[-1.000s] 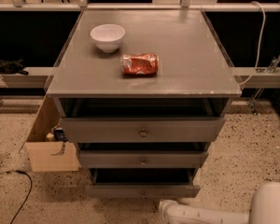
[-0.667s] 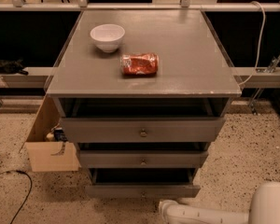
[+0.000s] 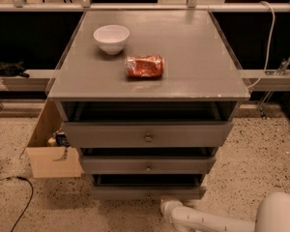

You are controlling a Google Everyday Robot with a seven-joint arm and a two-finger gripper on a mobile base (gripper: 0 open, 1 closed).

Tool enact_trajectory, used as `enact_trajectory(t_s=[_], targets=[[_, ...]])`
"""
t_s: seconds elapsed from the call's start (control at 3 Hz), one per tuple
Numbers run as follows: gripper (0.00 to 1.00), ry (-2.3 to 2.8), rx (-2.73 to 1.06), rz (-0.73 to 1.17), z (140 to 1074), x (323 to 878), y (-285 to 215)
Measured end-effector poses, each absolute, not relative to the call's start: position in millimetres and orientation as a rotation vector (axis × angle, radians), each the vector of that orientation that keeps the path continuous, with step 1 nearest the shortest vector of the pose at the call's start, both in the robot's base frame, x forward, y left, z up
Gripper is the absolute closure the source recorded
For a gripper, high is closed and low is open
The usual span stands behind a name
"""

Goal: Close bottom drawer

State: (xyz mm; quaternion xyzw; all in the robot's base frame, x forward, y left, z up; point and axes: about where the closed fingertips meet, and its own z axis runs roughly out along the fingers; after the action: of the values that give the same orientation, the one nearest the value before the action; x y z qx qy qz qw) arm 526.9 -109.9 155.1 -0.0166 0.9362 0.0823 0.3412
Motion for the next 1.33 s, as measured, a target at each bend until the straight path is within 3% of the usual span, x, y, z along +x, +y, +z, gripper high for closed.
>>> enact_trajectory(t_s=[1.33], targets=[[1.0, 2.451, -0.086, 0.177, 145, 583, -89]])
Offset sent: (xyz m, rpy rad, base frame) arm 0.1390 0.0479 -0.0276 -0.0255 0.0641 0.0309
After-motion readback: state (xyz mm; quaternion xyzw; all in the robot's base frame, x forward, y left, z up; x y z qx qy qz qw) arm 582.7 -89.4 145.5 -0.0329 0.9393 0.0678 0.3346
